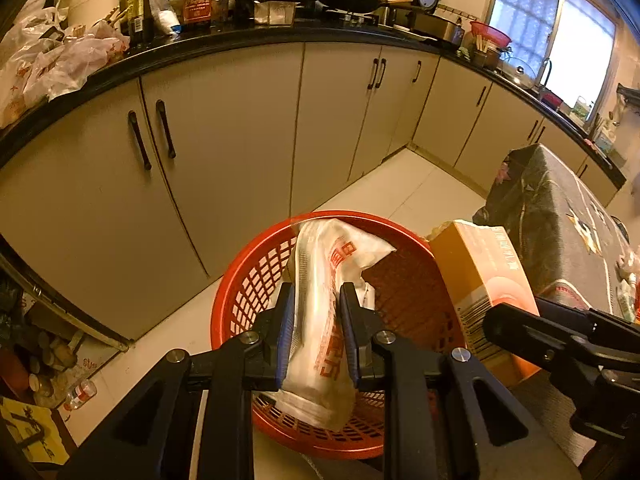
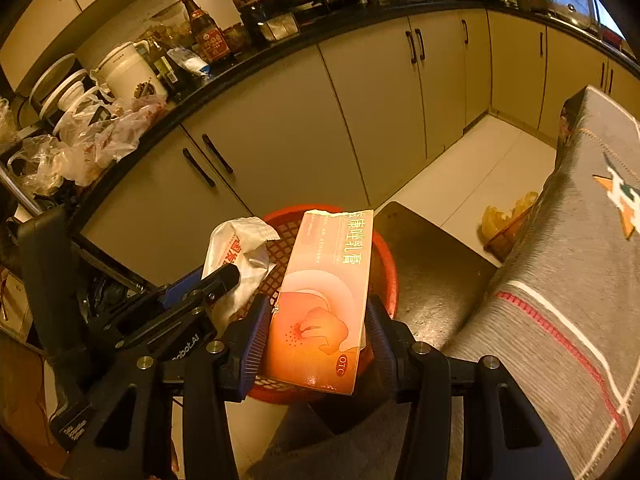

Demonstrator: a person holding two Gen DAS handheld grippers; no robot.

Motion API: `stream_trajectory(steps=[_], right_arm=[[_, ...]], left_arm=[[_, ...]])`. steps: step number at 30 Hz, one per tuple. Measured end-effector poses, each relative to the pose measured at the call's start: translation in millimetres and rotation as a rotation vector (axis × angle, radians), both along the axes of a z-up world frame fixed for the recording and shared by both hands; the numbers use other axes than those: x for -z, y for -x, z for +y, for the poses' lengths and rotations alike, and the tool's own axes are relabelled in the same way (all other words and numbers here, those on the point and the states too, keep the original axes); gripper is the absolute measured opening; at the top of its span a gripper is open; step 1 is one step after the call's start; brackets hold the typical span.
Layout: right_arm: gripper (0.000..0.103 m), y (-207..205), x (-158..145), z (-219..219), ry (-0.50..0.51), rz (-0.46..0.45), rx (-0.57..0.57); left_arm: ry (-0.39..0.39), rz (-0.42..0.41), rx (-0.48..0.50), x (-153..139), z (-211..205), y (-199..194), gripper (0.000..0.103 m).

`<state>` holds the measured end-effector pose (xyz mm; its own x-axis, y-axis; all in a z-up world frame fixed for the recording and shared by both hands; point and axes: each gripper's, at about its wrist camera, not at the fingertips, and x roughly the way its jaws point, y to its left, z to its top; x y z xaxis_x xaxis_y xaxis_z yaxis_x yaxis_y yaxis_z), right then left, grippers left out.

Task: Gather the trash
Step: 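Carry both items to the red wastebasket and open both tools to drop them, then return both tools to the table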

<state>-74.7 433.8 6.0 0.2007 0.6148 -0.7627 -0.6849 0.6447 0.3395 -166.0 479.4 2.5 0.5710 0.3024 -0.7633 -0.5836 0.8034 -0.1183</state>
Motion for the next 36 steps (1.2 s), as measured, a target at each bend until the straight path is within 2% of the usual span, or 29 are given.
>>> stream_trajectory(steps=[2, 4, 6, 12, 19, 26, 36], right_arm=[[0.055, -3, 3, 2, -0.009, 0.009, 0.005], [0.063, -5, 4, 1, -0.02, 0.02, 0.016], [0.065, -6, 5, -3, -0.025, 0.02, 0.029], [0.065, -8, 3, -30, -0.04, 0.044, 0.075], [0.066, -3, -13, -72, -0.071, 0.017, 0.139], [0.069, 8, -40, -127, -0.142, -0.025, 0.197], [0.071, 16, -47, -234, -0.192, -0.028, 0.324]], left_arm=[[-0.006, -0.002, -0.006, -1, -1, 2, 0.023], [-0.011, -0.008, -0.007, -2, -1, 4, 0.038], [-0.018, -0.017, -0.017, -5, 0, 8, 0.046], [-0.006, -0.037, -0.024, -15, -7, 19, 0.056], [-0.038, -0.051, -0.006, -33, -29, 25, 0.065], [-0.047, -0.068, 0.02, -49, -57, 26, 0.068], [-0.091, -0.063, 0.163, -69, -138, 8, 0.072]])
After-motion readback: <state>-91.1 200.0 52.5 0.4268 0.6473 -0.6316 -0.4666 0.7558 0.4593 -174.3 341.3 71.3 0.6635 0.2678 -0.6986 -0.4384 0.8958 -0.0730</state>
